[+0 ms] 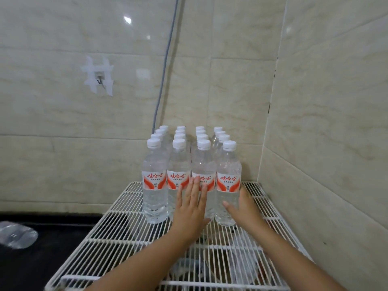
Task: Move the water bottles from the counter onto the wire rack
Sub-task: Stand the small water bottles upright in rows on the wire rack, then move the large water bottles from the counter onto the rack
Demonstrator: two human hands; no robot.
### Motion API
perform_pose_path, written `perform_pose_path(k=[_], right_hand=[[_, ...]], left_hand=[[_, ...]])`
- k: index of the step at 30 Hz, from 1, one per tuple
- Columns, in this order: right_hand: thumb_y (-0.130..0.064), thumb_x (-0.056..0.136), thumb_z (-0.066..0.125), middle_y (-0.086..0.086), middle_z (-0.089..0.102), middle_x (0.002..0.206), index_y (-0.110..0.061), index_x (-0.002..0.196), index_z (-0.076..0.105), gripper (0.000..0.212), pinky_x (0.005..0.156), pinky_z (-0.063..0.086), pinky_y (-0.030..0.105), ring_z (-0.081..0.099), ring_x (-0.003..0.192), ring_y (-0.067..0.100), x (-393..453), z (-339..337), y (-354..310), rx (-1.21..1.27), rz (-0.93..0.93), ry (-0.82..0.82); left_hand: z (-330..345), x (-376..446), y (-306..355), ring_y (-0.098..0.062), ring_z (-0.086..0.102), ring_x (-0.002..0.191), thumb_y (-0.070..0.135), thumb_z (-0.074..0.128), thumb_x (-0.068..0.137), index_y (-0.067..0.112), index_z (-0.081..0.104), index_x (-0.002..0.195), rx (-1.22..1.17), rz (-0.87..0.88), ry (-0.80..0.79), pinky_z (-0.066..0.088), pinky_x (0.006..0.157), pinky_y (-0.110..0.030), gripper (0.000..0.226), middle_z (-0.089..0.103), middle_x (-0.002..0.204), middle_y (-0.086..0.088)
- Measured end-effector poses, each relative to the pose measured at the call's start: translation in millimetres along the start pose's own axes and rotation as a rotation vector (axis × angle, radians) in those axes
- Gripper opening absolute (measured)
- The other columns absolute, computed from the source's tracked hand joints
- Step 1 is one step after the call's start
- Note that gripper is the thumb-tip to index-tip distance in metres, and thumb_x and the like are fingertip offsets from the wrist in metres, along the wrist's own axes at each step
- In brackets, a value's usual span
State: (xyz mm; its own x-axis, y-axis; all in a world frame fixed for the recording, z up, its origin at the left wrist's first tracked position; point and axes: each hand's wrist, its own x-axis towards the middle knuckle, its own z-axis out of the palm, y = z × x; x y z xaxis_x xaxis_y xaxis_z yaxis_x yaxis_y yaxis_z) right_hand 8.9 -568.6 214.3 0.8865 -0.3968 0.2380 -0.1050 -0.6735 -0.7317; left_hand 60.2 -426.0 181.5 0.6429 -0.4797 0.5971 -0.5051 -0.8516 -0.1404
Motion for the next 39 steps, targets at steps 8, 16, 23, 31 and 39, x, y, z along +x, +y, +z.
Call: perform_pose_path(k=[8, 16, 23, 31, 39], right_hand=[[-0.030, 0.089, 0.054, 0.019, 0.031, 0.145, -0.002, 0.139, 0.026, 0.064, 0.113, 0.025, 0.038, 0.028, 0.136, 0.031, -62.0, 2.0, -55.3, -0.444, -0.133, 0.268], [-0.026, 0.090, 0.050, 0.012, 0.035, 0.148, -0.006, 0.135, 0.042, 0.050, 0.116, 0.014, 0.047, 0.023, 0.140, 0.033, -150.9, 125.8, -175.2, -0.382, -0.491, -0.008], [-0.033, 0.093, 0.045, 0.006, 0.029, 0.151, -0.012, 0.140, 0.033, 0.053, 0.115, 0.012, 0.049, 0.018, 0.141, 0.029, -250.5, 256.8, -279.7, -0.408, -0.595, -0.247], [-0.034, 0.094, 0.043, 0.006, 0.025, 0.152, -0.013, 0.142, 0.027, 0.055, 0.114, 0.014, 0.048, 0.017, 0.142, 0.027, -323.8, 387.4, -343.1, -0.442, -0.684, -0.466], [-0.032, 0.091, 0.047, 0.007, 0.041, 0.140, -0.011, 0.135, 0.036, 0.050, 0.107, 0.029, 0.042, 0.034, 0.132, 0.026, -310.2, 509.8, -385.6, -0.386, -0.685, -0.548]], left_hand=[[-73.6, -27.7, -43.6, -0.023, -0.013, 0.143, 0.041, 0.037, 0.094, 0.015, -0.011, 0.145, -0.177, -0.214, -0.179, -0.014, 0.113, -0.038, 0.075, -0.010, 0.156, -0.006], [-125.8, -172.2, -191.5, -0.028, 0.006, 0.143, 0.040, 0.041, 0.092, 0.016, 0.020, 0.143, 0.006, -0.385, -0.224, 0.008, 0.114, -0.047, 0.060, 0.015, 0.154, -0.007], [-184.1, -343.7, -314.1, -0.027, 0.011, 0.143, 0.036, 0.044, 0.092, 0.018, 0.029, 0.142, 0.055, -0.640, -0.277, 0.007, 0.114, -0.048, 0.055, 0.024, 0.153, -0.002], [-217.6, -458.3, -415.5, -0.024, 0.006, 0.144, 0.042, 0.035, 0.094, 0.024, 0.020, 0.145, 0.189, -0.908, -0.385, 0.008, 0.115, -0.045, 0.056, 0.016, 0.155, 0.002], [-201.7, -466.6, -527.2, -0.026, 0.013, 0.142, 0.041, 0.041, 0.092, 0.017, 0.027, 0.143, 0.166, -0.943, -0.334, 0.015, 0.115, -0.042, 0.058, 0.023, 0.153, -0.005]])
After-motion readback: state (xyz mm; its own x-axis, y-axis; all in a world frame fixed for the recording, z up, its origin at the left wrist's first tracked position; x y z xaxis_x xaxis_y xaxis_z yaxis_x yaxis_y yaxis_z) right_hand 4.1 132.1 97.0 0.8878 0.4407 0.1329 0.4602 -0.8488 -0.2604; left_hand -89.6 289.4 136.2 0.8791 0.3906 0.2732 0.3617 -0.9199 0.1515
